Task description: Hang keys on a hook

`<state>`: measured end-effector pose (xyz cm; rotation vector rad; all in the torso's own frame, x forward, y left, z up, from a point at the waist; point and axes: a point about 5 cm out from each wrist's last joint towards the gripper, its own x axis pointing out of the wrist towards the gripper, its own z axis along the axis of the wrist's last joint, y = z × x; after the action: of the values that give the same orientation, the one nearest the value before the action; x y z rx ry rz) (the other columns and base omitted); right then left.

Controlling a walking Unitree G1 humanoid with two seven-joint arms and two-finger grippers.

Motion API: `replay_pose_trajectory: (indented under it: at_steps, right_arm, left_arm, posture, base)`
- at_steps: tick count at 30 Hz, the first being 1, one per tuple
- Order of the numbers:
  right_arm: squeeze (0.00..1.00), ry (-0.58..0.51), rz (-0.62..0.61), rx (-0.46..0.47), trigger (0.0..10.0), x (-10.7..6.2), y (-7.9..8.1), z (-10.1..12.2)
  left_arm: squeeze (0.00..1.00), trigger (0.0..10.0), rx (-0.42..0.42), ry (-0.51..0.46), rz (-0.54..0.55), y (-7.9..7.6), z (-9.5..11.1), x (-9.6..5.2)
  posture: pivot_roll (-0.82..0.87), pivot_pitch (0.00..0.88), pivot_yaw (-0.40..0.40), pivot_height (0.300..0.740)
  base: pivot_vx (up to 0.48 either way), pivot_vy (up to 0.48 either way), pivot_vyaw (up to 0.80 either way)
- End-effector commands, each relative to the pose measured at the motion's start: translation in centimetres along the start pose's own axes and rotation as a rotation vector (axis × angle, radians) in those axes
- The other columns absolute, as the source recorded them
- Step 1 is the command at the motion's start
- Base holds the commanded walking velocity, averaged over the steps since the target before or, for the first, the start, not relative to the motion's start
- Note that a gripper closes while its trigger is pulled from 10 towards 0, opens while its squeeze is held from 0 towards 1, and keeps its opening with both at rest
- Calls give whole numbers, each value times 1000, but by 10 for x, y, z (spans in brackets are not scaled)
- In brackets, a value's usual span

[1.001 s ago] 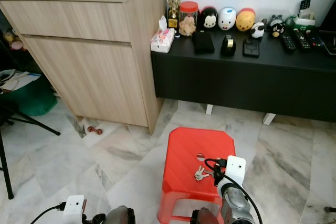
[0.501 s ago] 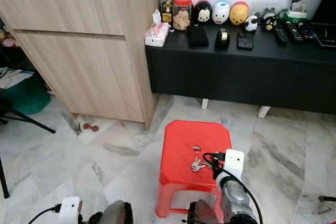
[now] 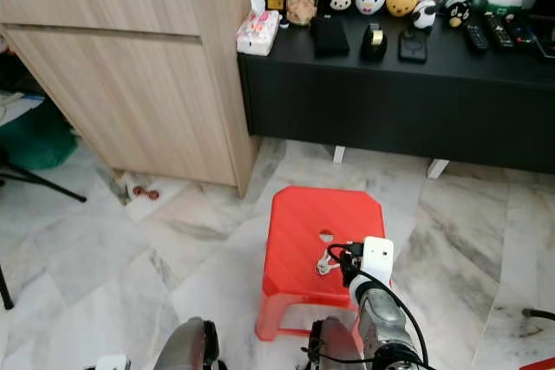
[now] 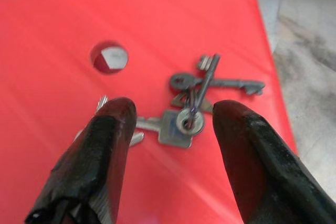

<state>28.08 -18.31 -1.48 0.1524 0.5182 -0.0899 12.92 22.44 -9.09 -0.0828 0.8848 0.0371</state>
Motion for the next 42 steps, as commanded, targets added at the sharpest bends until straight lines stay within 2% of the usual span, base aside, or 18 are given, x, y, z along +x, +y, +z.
replay_pose_trajectory:
  at_steps: [1,8,9,10,13,26,27,28,29,30,31,32,34,36,38,42]
  right_arm:
    - [0,8,0,6,10000,0,1,0]
    - [0,9,-2,11,10000,1,-1,1]
    - [0,8,-2,12,10000,1,-1,2]
    - [0,6,-2,14,10000,1,-2,3]
    - [0,0,-4,17,10000,1,-2,4]
    - [0,-8,-29,37,10000,1,-10,5]
    - [0,-7,-28,37,6824,1,-11,5]
    - [0,-8,-28,38,2471,0,-11,5]
    - [0,-8,-26,40,706,1,-11,5]
    - [0,-7,-24,39,667,1,-10,5]
    - [0,-9,-21,36,2392,1,-10,6]
    - [0,-10,-20,35,2392,1,-9,6]
    - [0,-8,-14,29,1137,1,-8,5]
    - [0,-8,-14,28,1137,1,-7,5]
    - [0,-8,-20,24,1765,0,-7,4]
    - [0,-7,-21,21,1176,0,-6,2]
  left_arm:
    - [0,10000,11,-29,8,2,-1,-3]
    - [0,10000,-16,-159,46,2,2,-8]
    - [0,10000,-20,-194,53,2,18,-2]
    - [0,10000,-11,-246,56,3,50,7]
    - [0,10000,4,-293,51,2,68,10]
    - [0,10000,2,-357,33,-4,77,9]
    - [0,10000,3,-363,31,-4,78,9]
    - [0,10000,5,-370,30,-4,79,9]
    - [0,10000,6,-376,28,-4,80,8]
    - [0,10000,9,-385,26,-4,82,8]
    - [0,10000,12,-391,25,-4,84,8]
    - [0,10000,13,-392,24,-4,84,8]
    - [0,10000,26,-401,21,-4,86,7]
    - [0,10000,27,-404,20,-4,86,7]
    - [0,10000,26,-413,17,-5,88,7]
    - [0,10000,30,-425,10,-7,90,6]
  posture:
    - [85,225,4,616]
    - [87,237,-2,616]
    - [89,238,-2,616]
    - [92,239,-3,616]
    - [92,239,-3,616]
    - [95,253,-1,616]
    - [96,255,-1,616]
    - [98,259,0,616]
    - [98,260,0,616]
    - [99,261,0,616]
    - [101,262,0,616]
    - [101,262,0,616]
    - [107,269,2,616]
    - [107,269,2,616]
    - [109,274,3,616]
    - [113,280,5,616]
  base:
    - [0,0,0]
    - [0,0,0]
    - [0,0,0]
    - [0,0,0]
    - [0,0,0]
    - [0,0,0]
    - [0,0,0]
    - [0,0,0]
    - [0,0,0]
    - [0,0,0]
    - [0,0,0]
    - [0,0,0]
    - [0,0,0]
    - [0,0,0]
    - [0,0,0]
    - [0,0,0]
